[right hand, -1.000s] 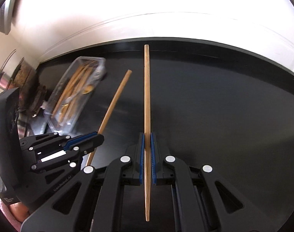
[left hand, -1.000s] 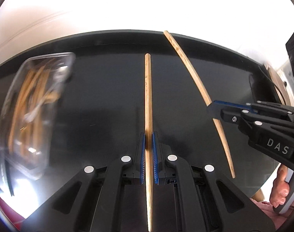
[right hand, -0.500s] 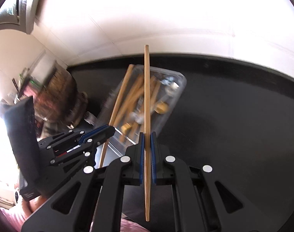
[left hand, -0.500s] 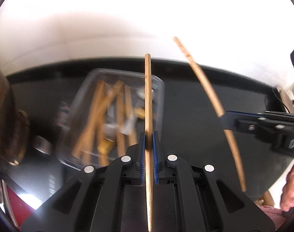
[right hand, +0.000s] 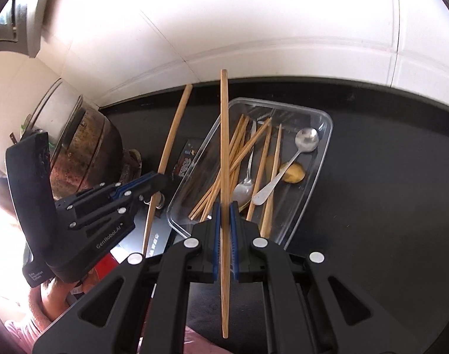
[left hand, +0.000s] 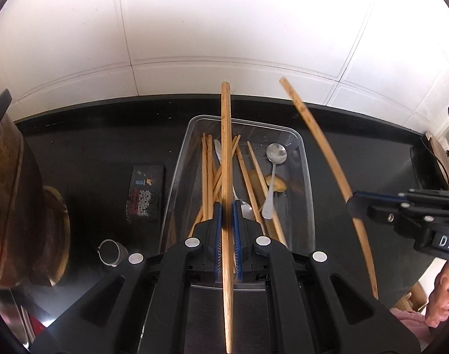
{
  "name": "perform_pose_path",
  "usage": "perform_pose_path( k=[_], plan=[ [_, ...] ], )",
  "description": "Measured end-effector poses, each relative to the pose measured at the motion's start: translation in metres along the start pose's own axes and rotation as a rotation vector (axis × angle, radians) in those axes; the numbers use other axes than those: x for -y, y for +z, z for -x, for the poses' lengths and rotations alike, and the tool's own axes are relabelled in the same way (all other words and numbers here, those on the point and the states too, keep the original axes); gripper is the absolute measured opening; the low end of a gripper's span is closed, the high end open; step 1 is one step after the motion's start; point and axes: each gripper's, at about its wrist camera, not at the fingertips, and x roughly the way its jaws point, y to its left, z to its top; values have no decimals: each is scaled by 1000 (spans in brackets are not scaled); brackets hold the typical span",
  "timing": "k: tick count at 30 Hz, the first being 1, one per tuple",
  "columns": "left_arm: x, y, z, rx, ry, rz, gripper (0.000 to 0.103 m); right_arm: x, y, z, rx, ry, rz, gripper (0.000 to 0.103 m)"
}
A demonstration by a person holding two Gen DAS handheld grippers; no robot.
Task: Organize utensils
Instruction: 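Carry both chopsticks over the clear container with both tools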
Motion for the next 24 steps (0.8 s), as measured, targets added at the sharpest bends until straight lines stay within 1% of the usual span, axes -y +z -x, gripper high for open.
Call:
perform_pose_path(
  k=[5,8,12,21,24],
  plan=[
    [-11,-2,-10,-21,-27,-7,6,3,-5,-17,-44,-19,-59,7],
    [-18,-4,-16,-34,-40,-1,6,4,-3,-21,-43,-28,-77,7],
    [-24,-2,-18,-34,-45,2,6,-2,-1,-25,-46,-37,-66,7],
    [-20,-1,-27,-37,-83,-1,6,3,2,-25,-35,-70,-94,7],
    [-15,1,-30,-32,-87,-16,6,4,4,-26,-30,-73,-106,7]
  ],
)
